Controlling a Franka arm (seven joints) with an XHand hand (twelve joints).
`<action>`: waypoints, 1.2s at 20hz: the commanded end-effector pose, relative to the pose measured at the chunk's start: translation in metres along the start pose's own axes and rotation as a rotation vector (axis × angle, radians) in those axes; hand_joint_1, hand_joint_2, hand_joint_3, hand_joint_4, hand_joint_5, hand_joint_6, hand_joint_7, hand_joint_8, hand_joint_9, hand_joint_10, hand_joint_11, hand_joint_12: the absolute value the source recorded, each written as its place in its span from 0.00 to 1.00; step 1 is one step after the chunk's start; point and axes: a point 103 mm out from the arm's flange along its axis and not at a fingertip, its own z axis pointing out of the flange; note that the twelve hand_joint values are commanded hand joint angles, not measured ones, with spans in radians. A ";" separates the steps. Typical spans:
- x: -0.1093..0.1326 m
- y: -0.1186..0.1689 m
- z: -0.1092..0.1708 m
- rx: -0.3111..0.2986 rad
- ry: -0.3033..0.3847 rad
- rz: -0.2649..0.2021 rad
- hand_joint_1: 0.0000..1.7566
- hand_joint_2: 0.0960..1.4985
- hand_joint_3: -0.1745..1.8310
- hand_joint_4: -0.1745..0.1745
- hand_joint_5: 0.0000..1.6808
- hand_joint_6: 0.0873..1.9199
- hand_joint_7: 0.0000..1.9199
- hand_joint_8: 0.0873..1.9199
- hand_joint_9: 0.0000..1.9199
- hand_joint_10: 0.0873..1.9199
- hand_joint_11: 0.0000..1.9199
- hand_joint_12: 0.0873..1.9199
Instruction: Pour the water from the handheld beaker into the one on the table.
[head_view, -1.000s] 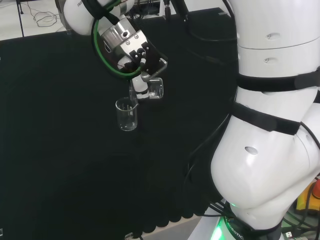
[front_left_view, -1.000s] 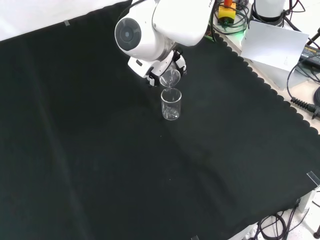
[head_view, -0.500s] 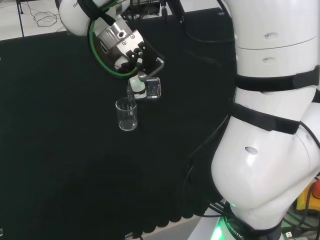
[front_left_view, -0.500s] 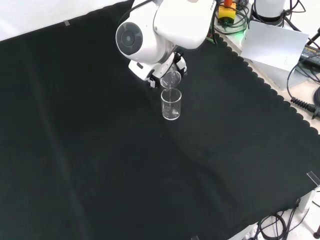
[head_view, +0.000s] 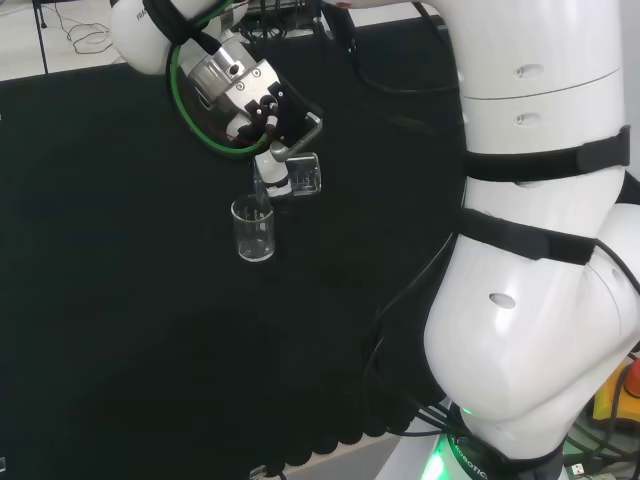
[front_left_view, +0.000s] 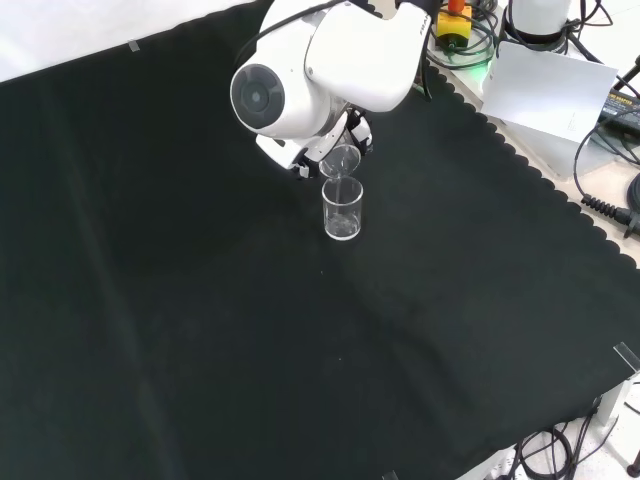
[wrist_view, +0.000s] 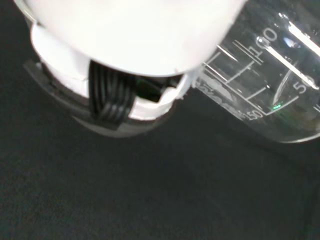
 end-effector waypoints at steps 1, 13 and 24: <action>0.002 -0.001 -0.001 0.018 -0.014 0.009 0.75 0.34 0.51 0.00 0.72 0.41 0.66 0.40 0.79 0.40 0.62 0.39; 0.003 -0.003 -0.007 0.052 -0.033 0.015 0.75 0.34 0.51 0.00 0.72 0.41 0.66 0.40 0.79 0.40 0.62 0.39; 0.007 -0.002 -0.014 0.079 -0.062 0.023 0.75 0.34 0.51 0.00 0.72 0.41 0.66 0.40 0.80 0.39 0.62 0.39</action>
